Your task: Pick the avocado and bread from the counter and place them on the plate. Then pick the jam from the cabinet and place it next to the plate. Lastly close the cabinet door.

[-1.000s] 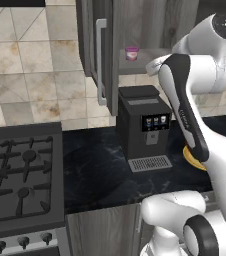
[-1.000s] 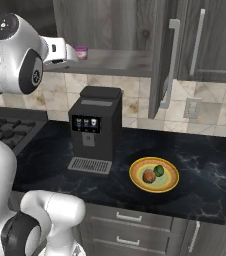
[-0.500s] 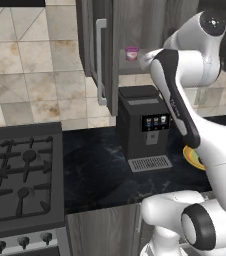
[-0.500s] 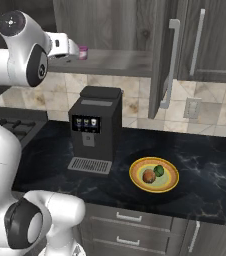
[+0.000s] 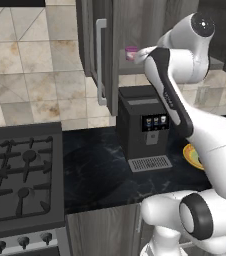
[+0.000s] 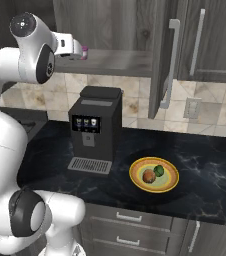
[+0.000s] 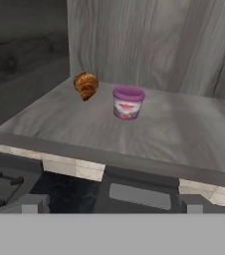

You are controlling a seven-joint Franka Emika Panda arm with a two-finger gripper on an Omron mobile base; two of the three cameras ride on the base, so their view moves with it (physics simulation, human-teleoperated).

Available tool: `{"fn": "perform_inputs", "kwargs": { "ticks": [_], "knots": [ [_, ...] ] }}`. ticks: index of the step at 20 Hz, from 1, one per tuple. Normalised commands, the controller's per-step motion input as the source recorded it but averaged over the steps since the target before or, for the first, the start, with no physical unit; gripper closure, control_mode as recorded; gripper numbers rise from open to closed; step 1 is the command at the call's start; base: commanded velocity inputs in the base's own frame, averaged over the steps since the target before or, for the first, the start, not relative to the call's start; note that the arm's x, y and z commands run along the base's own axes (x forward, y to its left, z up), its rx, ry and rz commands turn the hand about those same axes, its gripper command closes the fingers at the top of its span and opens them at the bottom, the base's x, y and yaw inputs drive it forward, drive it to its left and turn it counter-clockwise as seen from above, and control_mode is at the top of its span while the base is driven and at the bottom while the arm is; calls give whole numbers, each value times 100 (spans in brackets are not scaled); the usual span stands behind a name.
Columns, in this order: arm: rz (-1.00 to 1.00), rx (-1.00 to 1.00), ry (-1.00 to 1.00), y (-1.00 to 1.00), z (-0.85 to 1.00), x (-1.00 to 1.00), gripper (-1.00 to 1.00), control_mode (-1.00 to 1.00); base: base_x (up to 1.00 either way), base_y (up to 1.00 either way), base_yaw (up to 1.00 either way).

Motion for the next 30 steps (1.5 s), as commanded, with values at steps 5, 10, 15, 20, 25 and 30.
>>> {"fn": "perform_inputs", "kwargs": {
  "ticks": [5,10,15,20,25,30],
  "knots": [
    [0,5,0,0,0,28,-100,-100,0,0,0],
    [0,2,0,0,0,31,-100,-100,0,0,0],
    [0,0,0,0,-4,35,-100,-100,0,0,0],
    [0,0,0,0,-8,38,-100,-100,0,0,0],
    [0,0,0,0,-9,38,-100,-100,0,0,0],
    [0,0,0,0,-1,35,-100,-100,0,0,0]
  ]
}}
